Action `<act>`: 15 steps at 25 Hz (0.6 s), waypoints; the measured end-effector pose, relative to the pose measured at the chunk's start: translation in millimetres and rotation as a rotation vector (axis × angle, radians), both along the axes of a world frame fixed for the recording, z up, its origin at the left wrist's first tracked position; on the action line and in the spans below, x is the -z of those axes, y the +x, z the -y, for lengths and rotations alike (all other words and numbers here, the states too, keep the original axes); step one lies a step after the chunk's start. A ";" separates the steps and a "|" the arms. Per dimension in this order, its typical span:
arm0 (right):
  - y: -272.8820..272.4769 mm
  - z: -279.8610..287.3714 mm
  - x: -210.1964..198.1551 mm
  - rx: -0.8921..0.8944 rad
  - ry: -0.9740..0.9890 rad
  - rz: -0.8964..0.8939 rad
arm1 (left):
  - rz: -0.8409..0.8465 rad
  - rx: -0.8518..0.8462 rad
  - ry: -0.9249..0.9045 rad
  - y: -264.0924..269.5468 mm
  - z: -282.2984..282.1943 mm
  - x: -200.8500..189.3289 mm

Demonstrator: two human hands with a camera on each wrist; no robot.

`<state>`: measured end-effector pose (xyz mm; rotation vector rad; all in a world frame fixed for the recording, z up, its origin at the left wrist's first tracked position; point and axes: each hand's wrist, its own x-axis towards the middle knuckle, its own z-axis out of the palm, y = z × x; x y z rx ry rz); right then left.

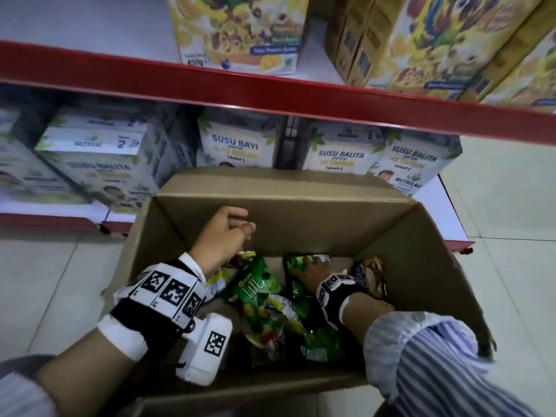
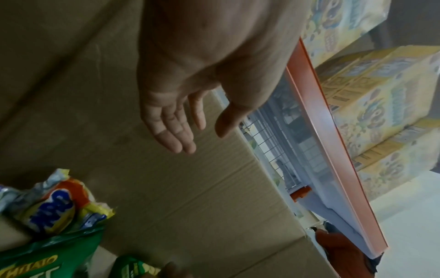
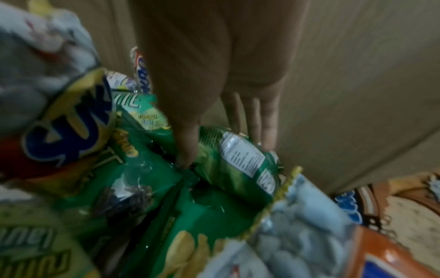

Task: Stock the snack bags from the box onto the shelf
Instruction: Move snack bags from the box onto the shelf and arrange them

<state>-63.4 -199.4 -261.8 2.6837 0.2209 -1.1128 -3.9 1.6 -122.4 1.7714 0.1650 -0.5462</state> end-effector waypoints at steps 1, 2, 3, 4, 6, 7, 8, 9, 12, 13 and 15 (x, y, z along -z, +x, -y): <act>3.3 -1.0 -7.1 -0.024 0.003 0.026 | 0.026 0.009 -0.002 1.8 -2.6 -4.5; 7.1 -0.6 -19.3 -0.014 0.048 0.046 | 0.038 0.014 0.003 4.2 -5.8 -8.7; 11.5 1.5 -35.7 0.046 0.147 0.075 | 0.039 0.016 0.012 6.8 -11.2 -14.7; 15.5 5.7 -54.2 0.146 0.293 0.122 | 0.029 0.029 0.022 10.3 -17.0 -21.2; 21.2 18.3 -99.4 0.376 0.616 0.201 | 0.006 0.090 0.029 15.9 -28.5 -33.6; 21.5 23.7 -122.9 0.492 0.783 0.230 | 0.008 0.145 0.040 17.3 -32.7 -39.4; 19.1 26.6 -144.6 0.607 0.967 0.249 | 0.011 0.197 0.056 16.9 -35.4 -45.0; 14.0 26.4 -164.7 0.716 1.167 0.265 | 0.008 0.244 0.061 15.2 -36.0 -50.4; 4.9 14.1 -201.3 0.937 1.666 0.271 | -0.001 0.381 -0.111 3.3 -29.4 -59.6; 5.4 8.2 -204.4 0.967 1.752 0.249 | 0.000 0.415 -0.184 0.4 -26.5 -58.9; 10.6 -5.1 -201.6 1.010 1.804 0.183 | 0.011 0.407 -0.296 -1.7 -25.5 -55.0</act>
